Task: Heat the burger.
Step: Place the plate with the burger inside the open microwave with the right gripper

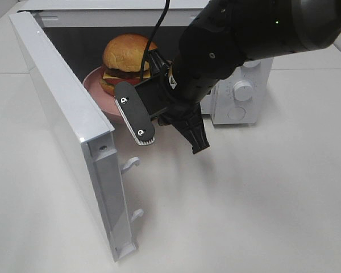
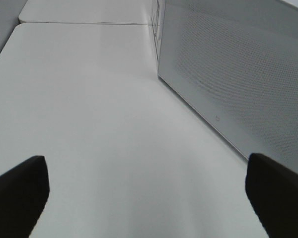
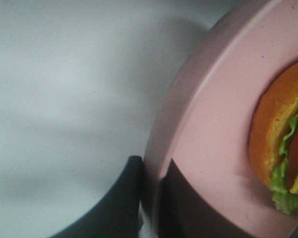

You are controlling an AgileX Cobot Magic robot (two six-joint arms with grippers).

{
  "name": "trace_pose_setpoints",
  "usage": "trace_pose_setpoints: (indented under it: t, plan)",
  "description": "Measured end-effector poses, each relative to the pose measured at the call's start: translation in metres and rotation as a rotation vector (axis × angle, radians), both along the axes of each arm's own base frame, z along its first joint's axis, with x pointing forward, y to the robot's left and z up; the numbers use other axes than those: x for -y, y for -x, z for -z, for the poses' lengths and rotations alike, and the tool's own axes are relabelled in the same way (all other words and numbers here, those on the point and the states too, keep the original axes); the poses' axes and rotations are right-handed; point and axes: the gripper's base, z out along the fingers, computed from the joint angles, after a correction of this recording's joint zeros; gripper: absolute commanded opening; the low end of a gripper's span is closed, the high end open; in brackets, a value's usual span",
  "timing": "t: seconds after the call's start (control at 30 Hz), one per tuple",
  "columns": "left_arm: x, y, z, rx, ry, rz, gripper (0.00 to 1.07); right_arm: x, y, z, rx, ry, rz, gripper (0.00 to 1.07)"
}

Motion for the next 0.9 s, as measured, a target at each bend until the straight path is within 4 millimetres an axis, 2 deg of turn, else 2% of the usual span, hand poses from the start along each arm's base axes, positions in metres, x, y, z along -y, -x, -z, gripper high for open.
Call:
trace_pose_setpoints:
  t: [0.3, 0.9]
  plan:
    - [0.0, 0.0, 0.0, 0.0, 0.0, 0.0, 1.05, -0.01, -0.011, -0.003, 0.014, -0.01, 0.007, 0.0]
    - [0.0, 0.0, 0.0, 0.0, 0.0, 0.0, 1.05, -0.036, -0.041, 0.003, 0.037, -0.022, 0.011, 0.0]
